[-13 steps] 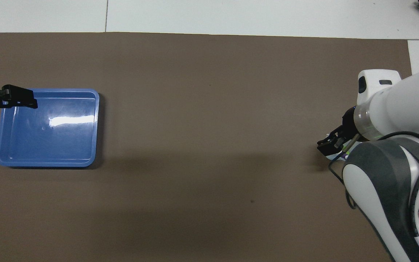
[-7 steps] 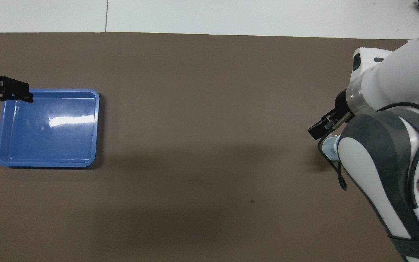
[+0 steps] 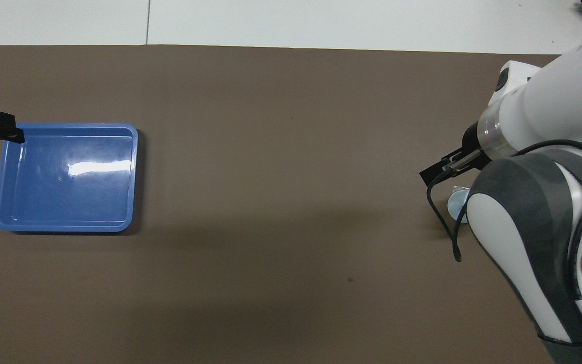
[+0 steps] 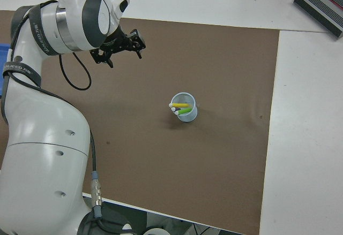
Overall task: Transfer and insert pens with both arms
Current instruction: 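Open the right gripper to release the yellow pen in the cup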
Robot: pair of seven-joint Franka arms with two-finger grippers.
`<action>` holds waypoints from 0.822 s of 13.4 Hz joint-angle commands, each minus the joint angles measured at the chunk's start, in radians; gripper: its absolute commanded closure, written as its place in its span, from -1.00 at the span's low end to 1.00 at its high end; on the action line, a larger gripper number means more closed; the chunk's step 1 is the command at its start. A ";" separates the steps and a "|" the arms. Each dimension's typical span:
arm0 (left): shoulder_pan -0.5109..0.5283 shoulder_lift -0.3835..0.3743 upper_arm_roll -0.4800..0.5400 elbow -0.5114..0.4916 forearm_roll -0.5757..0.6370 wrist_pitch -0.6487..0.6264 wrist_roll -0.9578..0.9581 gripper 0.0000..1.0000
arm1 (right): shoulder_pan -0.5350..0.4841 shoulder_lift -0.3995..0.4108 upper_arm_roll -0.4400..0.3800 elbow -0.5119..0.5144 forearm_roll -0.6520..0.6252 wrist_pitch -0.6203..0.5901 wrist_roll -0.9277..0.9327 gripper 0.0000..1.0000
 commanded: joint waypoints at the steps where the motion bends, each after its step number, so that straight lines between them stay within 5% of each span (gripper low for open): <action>1: -0.015 -0.049 0.003 -0.080 0.016 0.010 0.007 -1.00 | -0.006 -0.018 -0.011 -0.018 0.020 -0.002 0.010 -1.00; 11: -0.023 -0.057 0.006 -0.097 0.022 0.015 0.104 -1.00 | -0.036 -0.016 0.000 -0.015 0.023 0.000 0.007 -1.00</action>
